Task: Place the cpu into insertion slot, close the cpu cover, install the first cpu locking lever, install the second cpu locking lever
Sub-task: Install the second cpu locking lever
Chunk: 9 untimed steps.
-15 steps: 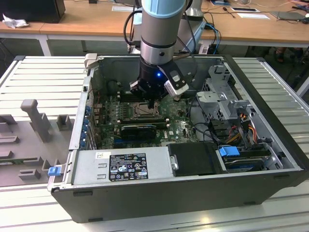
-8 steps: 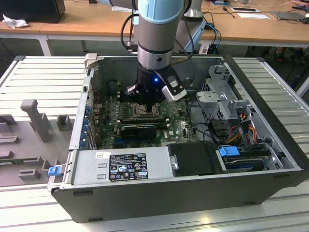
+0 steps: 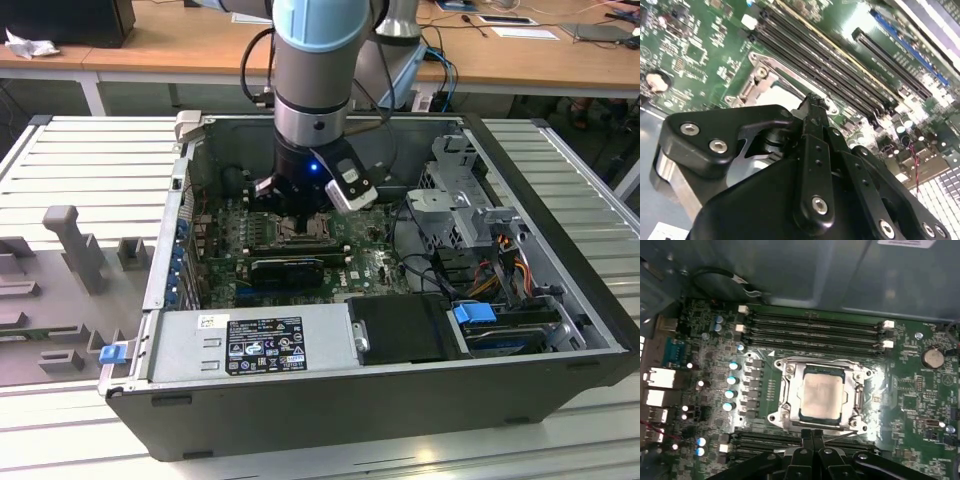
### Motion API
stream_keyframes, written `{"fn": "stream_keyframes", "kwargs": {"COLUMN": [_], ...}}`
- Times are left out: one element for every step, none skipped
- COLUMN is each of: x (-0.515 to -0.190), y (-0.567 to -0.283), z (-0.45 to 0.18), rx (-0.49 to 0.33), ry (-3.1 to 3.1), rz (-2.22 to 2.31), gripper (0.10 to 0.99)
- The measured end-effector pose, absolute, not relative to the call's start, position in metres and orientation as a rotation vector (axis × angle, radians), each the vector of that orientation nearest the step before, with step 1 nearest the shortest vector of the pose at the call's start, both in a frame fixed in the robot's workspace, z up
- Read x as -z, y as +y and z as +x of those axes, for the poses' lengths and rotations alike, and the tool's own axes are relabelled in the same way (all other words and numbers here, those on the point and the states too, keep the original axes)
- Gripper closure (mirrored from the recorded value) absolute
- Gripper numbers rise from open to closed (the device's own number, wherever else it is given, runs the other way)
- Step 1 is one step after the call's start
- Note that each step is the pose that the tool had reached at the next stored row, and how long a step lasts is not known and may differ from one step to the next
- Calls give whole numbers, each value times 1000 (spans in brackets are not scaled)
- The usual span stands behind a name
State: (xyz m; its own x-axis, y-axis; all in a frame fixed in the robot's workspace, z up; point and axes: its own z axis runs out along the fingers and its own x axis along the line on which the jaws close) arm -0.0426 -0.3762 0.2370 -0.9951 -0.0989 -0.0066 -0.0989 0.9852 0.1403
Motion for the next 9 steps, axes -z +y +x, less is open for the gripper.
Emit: {"fn": "stream_keyframes", "kwargs": {"x": [-237,-237,-237,-237,-237,-237,-237,-237,-237], "y": [-376,-376,-376,-377,-379,-383,-385,-387,-388], "z": [-45,-47,-49,-50,-51,-52,-53,-53,-53], "rx": [228,232,239,247,261,279,285,288,291], "ry": [-3129,-3129,-3129,-3128,-3128,-3127,-3126,-3126,-3126], "rz": [156,156,156,156,156,156,156,156,156], "gripper": [980,980,980,980,980,980,980,980,980]}}
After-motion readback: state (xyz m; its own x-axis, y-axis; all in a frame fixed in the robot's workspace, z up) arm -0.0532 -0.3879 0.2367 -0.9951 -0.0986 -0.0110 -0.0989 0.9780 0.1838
